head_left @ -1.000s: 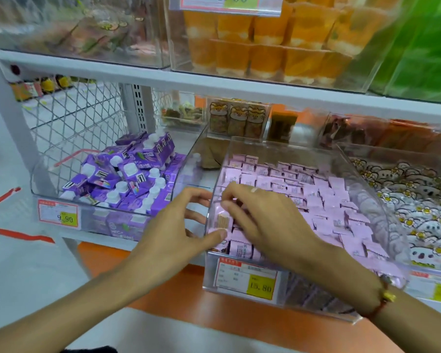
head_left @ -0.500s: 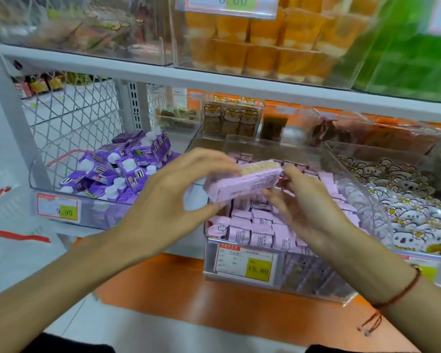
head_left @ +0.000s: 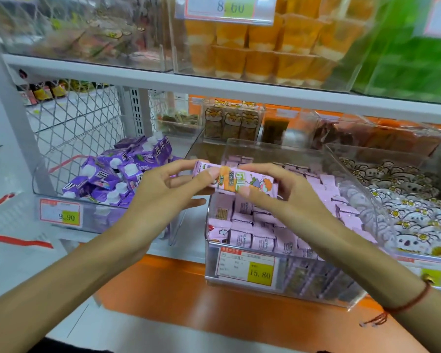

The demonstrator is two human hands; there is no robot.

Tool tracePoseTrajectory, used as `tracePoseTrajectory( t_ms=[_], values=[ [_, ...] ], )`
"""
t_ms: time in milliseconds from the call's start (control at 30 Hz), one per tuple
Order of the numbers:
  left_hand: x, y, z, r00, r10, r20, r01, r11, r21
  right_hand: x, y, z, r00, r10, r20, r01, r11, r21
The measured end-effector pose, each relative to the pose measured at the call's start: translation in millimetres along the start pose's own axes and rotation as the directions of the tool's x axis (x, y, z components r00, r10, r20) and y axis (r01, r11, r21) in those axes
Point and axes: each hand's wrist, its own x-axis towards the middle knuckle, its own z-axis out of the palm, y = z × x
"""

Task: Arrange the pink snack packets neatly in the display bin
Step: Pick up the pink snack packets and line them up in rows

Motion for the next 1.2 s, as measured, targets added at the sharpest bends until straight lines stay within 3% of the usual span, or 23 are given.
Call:
tracePoseTrajectory(
  t_ms=[100, 167, 200, 367, 500, 667, 767, 867, 1000, 1067, 1133, 1200],
  values=[
    [0, -3, 1, 0.999, 0.038, 0.004, -0.038, 0.999, 0.011, 2, 3, -1, 0.994, 0.021, -0.111, 0.014, 0.953, 0.303],
    [-1, -4, 2, 0.989, 0.145, 0.043, -0.15, 0.978, 0.142, 5, 3, -5, 0.991, 0.026, -0.129, 0.039, 0.876, 0.481],
    [-2, -4, 3, 0.979, 0.19, 0.069, -0.201, 0.953, 0.228, 5, 3, -6, 0.991, 0.005, -0.133, 0.06, 0.873, 0.484],
    [-7, -9, 4, 0.934, 0.318, 0.159, -0.356, 0.816, 0.455, 0, 0, 0, 0.955, -0.192, -0.228, 0.225, 0.966, 0.128],
    [-4, -6, 3, 0.914, 0.384, 0.131, -0.402, 0.813, 0.421, 4, 6, 5, 0.928, -0.152, -0.34, 0.224, 0.957, 0.185],
    [1, -10, -1, 0.893, 0.415, 0.176, -0.449, 0.782, 0.432, 5, 14, 24, 0.954, -0.153, -0.259, 0.179, 0.981, 0.08],
    [3, -15, -3, 0.847, 0.425, 0.32, -0.53, 0.626, 0.572, 3, 17, 29, 0.965, -0.213, -0.154, 0.199, 0.975, -0.103],
    [8, -18, -7, 0.814, 0.413, 0.408, -0.563, 0.39, 0.729, -1, 23, 32, 0.981, -0.195, -0.026, 0.173, 0.92, -0.353],
    [10, -15, -12, 0.741, 0.399, 0.54, -0.642, 0.182, 0.745, 1, 25, 21, 0.951, -0.304, 0.062, 0.244, 0.612, -0.752],
    [8, -20, -11, 0.757, 0.429, 0.492, -0.621, 0.238, 0.747, 3, 26, 15, 0.962, -0.221, 0.163, 0.265, 0.594, -0.759],
    [5, -26, -8, 0.853, 0.434, 0.29, -0.494, 0.489, 0.719, 5, 28, 10, 0.958, -0.155, 0.239, 0.284, 0.614, -0.737],
    [1, -31, -3, 0.957, 0.282, 0.069, -0.268, 0.769, 0.581, 9, 29, 5, 0.951, -0.123, 0.284, 0.297, 0.626, -0.721]
  ],
)
